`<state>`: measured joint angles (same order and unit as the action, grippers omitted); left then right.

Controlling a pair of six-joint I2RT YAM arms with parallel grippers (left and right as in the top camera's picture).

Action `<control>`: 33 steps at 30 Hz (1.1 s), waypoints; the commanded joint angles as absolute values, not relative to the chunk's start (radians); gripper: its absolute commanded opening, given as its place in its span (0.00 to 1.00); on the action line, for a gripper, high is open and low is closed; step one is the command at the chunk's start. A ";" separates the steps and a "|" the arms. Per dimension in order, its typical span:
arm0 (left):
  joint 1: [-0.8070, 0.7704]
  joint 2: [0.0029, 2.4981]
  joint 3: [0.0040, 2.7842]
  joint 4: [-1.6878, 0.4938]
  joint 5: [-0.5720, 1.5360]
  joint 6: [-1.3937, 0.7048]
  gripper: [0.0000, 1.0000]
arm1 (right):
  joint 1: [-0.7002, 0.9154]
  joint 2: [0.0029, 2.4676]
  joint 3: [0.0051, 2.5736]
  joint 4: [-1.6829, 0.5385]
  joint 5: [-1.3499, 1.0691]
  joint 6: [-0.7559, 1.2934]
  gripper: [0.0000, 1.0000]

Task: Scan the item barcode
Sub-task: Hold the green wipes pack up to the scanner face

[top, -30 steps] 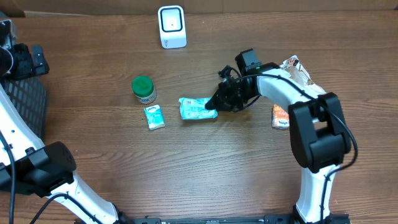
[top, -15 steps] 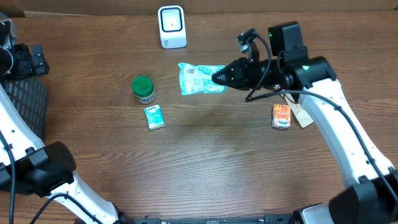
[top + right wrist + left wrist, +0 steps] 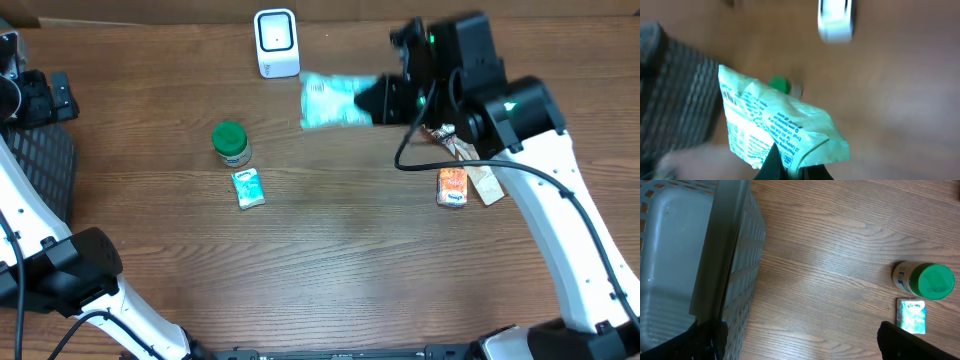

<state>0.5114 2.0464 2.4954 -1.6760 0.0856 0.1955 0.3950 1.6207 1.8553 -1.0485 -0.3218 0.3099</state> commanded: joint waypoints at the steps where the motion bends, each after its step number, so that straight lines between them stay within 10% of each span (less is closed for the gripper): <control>1: 0.517 2.021 2.515 -1.674 0.086 0.217 1.00 | 0.455 1.687 2.067 -1.061 -0.027 0.249 0.04; 10: 0.517 2.021 2.515 -1.674 0.086 0.217 1.00 | 0.619 1.955 2.192 -0.583 0.666 -0.166 0.04; 18: 0.517 2.021 2.515 -1.674 0.086 0.217 1.00 | 0.622 2.307 2.192 0.057 0.702 -0.869 0.04; 33: 0.517 2.021 2.515 -1.674 0.086 0.217 1.00 | 0.609 2.576 2.190 0.301 0.488 -1.156 0.04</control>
